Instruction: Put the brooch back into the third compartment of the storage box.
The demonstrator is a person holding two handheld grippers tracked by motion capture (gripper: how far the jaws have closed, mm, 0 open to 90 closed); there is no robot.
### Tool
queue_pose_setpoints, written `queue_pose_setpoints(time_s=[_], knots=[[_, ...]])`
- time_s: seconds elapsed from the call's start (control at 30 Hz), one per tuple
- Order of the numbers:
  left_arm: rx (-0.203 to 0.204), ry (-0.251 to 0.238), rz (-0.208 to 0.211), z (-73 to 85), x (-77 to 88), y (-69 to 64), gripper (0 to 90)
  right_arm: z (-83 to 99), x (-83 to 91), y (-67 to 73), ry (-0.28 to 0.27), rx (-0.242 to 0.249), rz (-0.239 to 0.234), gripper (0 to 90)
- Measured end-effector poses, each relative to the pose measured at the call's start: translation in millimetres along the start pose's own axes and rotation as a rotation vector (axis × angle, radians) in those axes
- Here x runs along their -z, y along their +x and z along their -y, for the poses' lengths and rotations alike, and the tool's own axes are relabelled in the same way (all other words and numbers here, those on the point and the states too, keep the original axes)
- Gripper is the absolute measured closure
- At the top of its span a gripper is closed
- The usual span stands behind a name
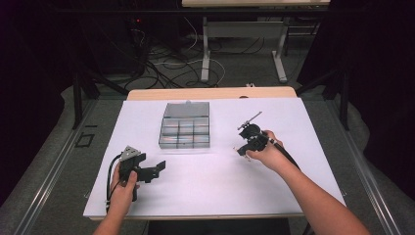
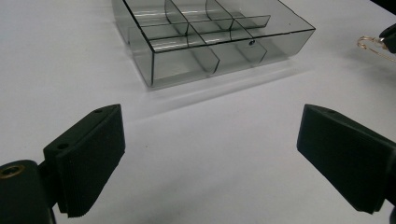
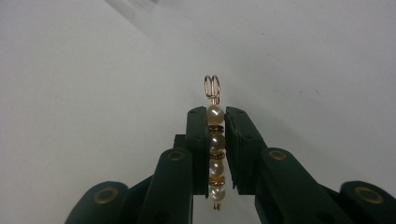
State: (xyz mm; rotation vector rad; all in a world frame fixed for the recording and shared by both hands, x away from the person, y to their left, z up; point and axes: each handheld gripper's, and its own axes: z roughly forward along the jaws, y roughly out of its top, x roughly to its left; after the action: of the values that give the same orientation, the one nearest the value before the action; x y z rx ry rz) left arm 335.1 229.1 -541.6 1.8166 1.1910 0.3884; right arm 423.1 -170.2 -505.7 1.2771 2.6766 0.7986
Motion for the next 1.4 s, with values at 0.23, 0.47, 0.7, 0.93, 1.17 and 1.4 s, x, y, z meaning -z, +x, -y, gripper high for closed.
queue_pose_setpoints(time_s=[0.23,0.47,0.7,0.93,1.17,1.4], knots=[[0.000,0.002,0.000,0.1,0.0,0.1,8.2,-4.7,-1.3,3.1,-0.036,0.015,0.005,80.6],[0.000,0.002,0.000,0.1,0.0,0.3,8.2,-12.3,2.6,6.2,-0.033,0.051,0.008,80.6],[0.000,0.002,0.001,0.2,-0.2,0.4,8.2,-25.1,11.0,11.6,-0.043,0.068,0.003,80.6],[-0.004,0.019,0.005,-0.7,1.4,1.0,8.2,-38.3,16.9,17.1,-0.017,0.106,0.016,80.6],[-0.002,0.018,0.005,-0.5,1.4,1.4,8.2,-51.3,24.2,21.3,0.019,0.127,0.021,80.6],[0.002,0.006,0.008,-0.1,0.9,1.7,8.2,-60.7,20.7,24.3,-0.007,0.139,0.017,80.6]])
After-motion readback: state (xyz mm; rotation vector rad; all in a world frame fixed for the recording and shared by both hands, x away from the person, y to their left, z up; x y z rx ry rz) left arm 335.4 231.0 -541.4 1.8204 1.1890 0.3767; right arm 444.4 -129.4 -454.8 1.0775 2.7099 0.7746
